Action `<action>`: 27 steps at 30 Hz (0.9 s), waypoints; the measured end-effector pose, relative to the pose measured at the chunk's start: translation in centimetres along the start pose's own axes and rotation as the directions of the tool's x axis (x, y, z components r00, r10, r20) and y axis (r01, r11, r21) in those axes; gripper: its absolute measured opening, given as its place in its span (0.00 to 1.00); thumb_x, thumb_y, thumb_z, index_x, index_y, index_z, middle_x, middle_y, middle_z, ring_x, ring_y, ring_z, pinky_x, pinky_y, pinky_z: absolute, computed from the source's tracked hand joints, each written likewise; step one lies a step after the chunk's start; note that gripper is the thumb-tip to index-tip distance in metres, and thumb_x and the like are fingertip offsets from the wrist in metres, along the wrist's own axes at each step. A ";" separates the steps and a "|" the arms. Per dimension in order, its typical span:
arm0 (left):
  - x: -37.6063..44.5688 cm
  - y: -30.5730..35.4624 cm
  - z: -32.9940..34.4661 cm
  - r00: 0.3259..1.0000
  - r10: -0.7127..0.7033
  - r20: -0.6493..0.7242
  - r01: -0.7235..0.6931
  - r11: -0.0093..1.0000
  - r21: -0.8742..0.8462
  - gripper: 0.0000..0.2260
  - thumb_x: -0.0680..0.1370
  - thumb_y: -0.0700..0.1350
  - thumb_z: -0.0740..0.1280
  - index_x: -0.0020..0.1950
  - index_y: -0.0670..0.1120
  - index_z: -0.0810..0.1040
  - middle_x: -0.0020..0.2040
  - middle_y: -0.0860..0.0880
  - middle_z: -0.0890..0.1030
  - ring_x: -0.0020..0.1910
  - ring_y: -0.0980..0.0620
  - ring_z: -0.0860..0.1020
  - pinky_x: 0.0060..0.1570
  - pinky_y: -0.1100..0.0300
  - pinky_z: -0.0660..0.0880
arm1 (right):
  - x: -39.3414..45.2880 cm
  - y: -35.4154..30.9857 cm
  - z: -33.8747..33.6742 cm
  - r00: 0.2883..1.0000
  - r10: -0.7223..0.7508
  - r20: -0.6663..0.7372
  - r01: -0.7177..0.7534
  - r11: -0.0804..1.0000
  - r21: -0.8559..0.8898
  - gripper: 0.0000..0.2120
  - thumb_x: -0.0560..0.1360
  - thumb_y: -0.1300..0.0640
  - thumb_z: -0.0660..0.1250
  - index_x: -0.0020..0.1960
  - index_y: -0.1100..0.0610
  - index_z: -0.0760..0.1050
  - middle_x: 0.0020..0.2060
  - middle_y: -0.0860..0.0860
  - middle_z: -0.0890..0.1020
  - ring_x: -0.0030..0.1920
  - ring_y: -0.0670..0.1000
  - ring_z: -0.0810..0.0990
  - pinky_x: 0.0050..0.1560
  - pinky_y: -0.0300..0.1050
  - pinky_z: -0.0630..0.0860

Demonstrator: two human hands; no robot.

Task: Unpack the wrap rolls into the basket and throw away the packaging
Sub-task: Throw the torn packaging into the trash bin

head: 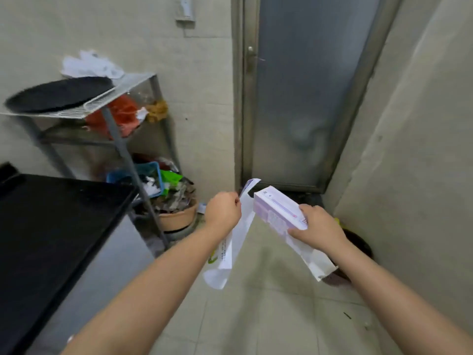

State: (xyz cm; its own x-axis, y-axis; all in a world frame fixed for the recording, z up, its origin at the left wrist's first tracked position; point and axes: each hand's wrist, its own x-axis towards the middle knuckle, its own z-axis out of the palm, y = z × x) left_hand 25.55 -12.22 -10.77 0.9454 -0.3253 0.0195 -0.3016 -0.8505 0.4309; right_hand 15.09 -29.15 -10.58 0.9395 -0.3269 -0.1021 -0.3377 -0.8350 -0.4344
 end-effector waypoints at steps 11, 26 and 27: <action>22.8 18.7 19.6 0.877 0.262 0.402 -0.259 0.964 -0.063 0.09 0.75 0.38 0.60 0.50 0.40 0.79 0.53 0.40 0.81 0.54 0.41 0.78 0.50 0.54 0.75 | 14.8 23.2 -3.2 0.823 0.568 0.004 -0.556 0.803 0.213 0.29 0.73 0.52 0.67 0.68 0.62 0.62 0.66 0.60 0.70 0.64 0.58 0.70 0.61 0.48 0.68; 33.5 24.1 53.9 0.535 0.146 0.832 -0.260 0.966 -0.002 0.17 0.76 0.34 0.58 0.30 0.49 0.64 0.37 0.49 0.74 0.45 0.49 0.74 0.30 0.65 0.64 | 28.1 45.7 13.7 0.212 0.881 0.424 -0.903 0.011 0.430 0.24 0.74 0.55 0.65 0.64 0.65 0.64 0.60 0.64 0.73 0.57 0.62 0.76 0.60 0.52 0.74; 33.7 24.6 55.8 0.533 0.143 0.834 -0.264 0.964 0.003 0.12 0.77 0.35 0.59 0.34 0.46 0.70 0.43 0.45 0.78 0.48 0.46 0.76 0.37 0.63 0.69 | 28.9 47.1 14.8 0.215 0.887 0.409 -0.900 0.017 0.436 0.24 0.75 0.55 0.64 0.65 0.65 0.63 0.62 0.64 0.72 0.60 0.62 0.74 0.60 0.52 0.72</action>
State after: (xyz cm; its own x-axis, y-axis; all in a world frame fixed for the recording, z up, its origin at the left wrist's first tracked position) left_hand 43.08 -67.15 -49.91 0.3578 -0.6400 -0.6800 -0.5411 -0.7356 0.4076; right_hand 27.20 -71.36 -47.19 -0.0743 -0.6298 -0.7732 -0.8264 0.4729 -0.3058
